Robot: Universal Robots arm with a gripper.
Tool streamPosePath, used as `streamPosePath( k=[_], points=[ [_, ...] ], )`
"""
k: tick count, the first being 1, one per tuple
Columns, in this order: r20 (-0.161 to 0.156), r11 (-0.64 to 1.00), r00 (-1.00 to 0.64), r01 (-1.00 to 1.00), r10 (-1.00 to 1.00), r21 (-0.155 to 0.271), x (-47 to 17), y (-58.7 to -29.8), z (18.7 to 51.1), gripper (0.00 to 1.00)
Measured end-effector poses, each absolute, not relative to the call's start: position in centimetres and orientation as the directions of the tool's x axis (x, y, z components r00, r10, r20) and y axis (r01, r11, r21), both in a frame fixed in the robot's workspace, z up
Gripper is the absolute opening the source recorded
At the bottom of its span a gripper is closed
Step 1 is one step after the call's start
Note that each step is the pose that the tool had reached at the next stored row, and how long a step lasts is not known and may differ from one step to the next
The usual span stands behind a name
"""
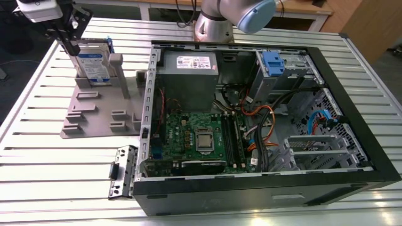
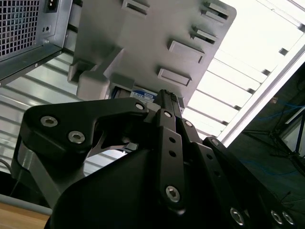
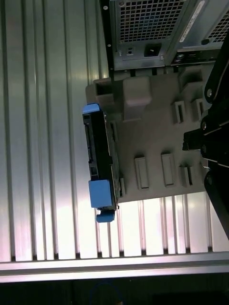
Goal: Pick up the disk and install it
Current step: 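Reach for the disk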
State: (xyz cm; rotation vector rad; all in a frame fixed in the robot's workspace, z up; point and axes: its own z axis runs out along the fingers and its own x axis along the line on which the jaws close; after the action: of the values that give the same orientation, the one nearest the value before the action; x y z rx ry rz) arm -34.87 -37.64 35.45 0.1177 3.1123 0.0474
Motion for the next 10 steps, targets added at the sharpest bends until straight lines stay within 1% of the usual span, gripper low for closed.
streamPosePath(
  k=[10],
  points=[
    [-0.026,0.997,-0.997,0.075,0.076,0.031,-35.89,-37.40,35.20,0.10]
  ],
)
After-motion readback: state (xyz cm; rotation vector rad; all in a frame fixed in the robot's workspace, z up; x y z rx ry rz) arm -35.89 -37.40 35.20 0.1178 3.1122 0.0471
